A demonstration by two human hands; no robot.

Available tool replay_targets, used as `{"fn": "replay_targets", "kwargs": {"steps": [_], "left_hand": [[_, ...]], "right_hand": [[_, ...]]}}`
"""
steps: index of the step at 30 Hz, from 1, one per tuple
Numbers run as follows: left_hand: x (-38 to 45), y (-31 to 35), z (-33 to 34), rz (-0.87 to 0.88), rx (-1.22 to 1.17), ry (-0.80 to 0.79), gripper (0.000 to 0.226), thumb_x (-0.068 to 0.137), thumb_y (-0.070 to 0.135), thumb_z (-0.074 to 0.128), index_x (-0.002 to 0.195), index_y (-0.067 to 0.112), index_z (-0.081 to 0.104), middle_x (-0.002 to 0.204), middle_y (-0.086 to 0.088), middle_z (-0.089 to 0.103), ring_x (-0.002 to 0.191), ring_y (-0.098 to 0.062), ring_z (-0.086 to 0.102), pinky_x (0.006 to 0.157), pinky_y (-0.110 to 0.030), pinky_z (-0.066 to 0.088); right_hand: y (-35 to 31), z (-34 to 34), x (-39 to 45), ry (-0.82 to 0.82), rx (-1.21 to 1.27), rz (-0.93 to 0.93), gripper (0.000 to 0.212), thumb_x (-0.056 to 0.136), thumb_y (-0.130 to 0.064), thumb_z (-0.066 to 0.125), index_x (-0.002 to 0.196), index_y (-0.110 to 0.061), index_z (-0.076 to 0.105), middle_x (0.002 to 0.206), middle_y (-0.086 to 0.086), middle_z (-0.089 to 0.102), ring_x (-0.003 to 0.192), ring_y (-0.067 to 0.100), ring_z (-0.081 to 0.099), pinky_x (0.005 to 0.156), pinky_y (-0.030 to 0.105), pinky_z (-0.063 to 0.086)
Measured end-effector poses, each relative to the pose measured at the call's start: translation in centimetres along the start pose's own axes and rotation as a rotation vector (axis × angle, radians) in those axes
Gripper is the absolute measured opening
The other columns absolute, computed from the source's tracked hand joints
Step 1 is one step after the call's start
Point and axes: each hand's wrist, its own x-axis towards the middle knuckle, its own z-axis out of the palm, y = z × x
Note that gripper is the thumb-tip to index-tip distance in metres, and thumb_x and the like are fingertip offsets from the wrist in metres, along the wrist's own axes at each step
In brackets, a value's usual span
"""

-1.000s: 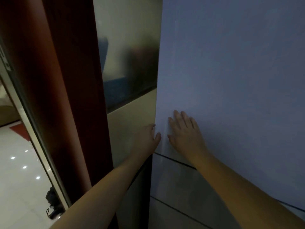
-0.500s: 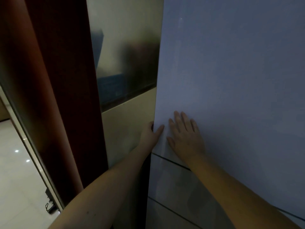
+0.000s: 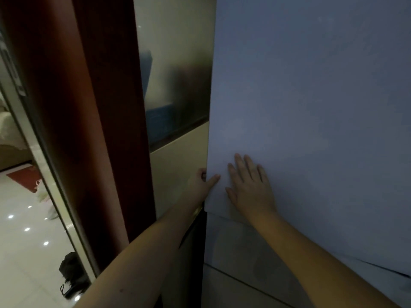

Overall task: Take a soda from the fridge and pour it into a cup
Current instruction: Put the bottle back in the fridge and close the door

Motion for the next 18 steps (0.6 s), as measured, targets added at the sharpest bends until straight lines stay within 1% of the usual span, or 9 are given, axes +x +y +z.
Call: {"fn": "replay_targets", "kwargs": {"steps": [2,4,7,9,11,12,15,16,18], "left_hand": [[-1.5,-0.1,-0.4,0.006,-0.084,0.014,0.04,0.087,0.039,0.069,0.115,0.014,0.053,0.104,-0.001,0.064,0.079,-0.006,0.06,0.062,-0.018,0.045],[-2.9,-0.3,-1.0,0.018,-0.126,0.008,0.038,0.085,0.04,0.071,0.109,0.017,0.053,0.103,-0.002,0.066,0.079,-0.005,0.061,0.064,-0.02,0.049],[-5.7,-1.1,-2.3,0.061,-0.102,-0.017,0.034,0.084,0.041,0.072,0.104,0.02,0.056,0.099,0.002,0.068,0.085,-0.009,0.065,0.074,-0.029,0.056],[-8.2,-1.2,-3.1,0.106,-0.114,-0.013,0.027,0.085,0.037,0.072,0.102,0.02,0.057,0.095,0.003,0.068,0.084,-0.01,0.065,0.073,-0.027,0.056],[-10.7,-1.2,-3.7,0.136,-0.08,-0.027,0.022,0.089,0.03,0.068,0.104,0.018,0.058,0.093,0.003,0.066,0.082,-0.009,0.063,0.068,-0.02,0.051],[-11.9,-1.5,-3.9,0.152,-0.058,-0.041,0.023,0.09,0.029,0.066,0.109,0.018,0.057,0.095,0.003,0.066,0.084,-0.011,0.063,0.07,-0.021,0.052],[-15.4,-2.6,-5.0,0.251,0.039,-0.112,0.036,0.09,0.034,0.062,0.123,0.023,0.053,0.105,0.005,0.064,0.093,-0.01,0.061,0.082,-0.035,0.055],[-16.7,-2.7,-5.4,0.297,0.056,-0.133,0.038,0.09,0.034,0.061,0.125,0.024,0.052,0.107,0.006,0.063,0.096,-0.009,0.061,0.083,-0.036,0.054],[-19.2,-2.7,-6.1,0.382,0.083,-0.151,0.037,0.091,0.031,0.062,0.126,0.025,0.051,0.11,0.007,0.062,0.099,-0.006,0.059,0.085,-0.031,0.053]], "right_hand": [[-1.4,-0.8,-0.9,-0.019,0.01,0.035,0.069,0.091,-0.047,0.051,0.149,-0.016,0.031,0.16,0.01,0.016,0.146,0.031,0.016,0.114,0.051,0.022],[-2.8,-1.7,-2.0,-0.04,0.037,0.08,0.068,0.094,-0.048,0.043,0.152,-0.019,0.022,0.161,0.01,0.009,0.147,0.031,0.009,0.115,0.05,0.021],[-5.3,-3.6,-4.1,-0.008,0.088,0.136,0.065,0.094,-0.046,0.036,0.151,-0.017,0.025,0.158,0.017,0.018,0.145,0.037,0.015,0.109,0.049,0.033],[-7.2,-5.1,-5.7,0.017,0.095,0.166,0.065,0.094,-0.045,0.039,0.151,-0.016,0.027,0.155,0.022,0.022,0.143,0.042,0.018,0.104,0.049,0.039],[-9.0,-6.8,-7.3,0.035,0.093,0.21,0.067,0.094,-0.046,0.041,0.151,-0.016,0.026,0.154,0.025,0.024,0.142,0.043,0.021,0.102,0.049,0.041],[-9.7,-7.5,-8.0,0.036,0.095,0.233,0.068,0.094,-0.047,0.04,0.152,-0.016,0.023,0.154,0.025,0.023,0.142,0.043,0.021,0.102,0.048,0.042],[-11.5,-10.0,-10.2,0.035,0.139,0.301,0.07,0.095,-0.052,0.035,0.153,-0.017,0.015,0.155,0.025,0.02,0.142,0.042,0.021,0.104,0.048,0.041],[-12.0,-10.8,-10.9,0.031,0.157,0.323,0.072,0.095,-0.054,0.033,0.154,-0.018,0.011,0.157,0.024,0.015,0.144,0.04,0.018,0.107,0.048,0.038],[-12.9,-12.4,-12.3,-0.014,0.199,0.365,0.079,0.094,-0.062,0.026,0.153,-0.023,-0.007,0.16,0.02,-0.001,0.147,0.035,0.007,0.114,0.043,0.027]]}}
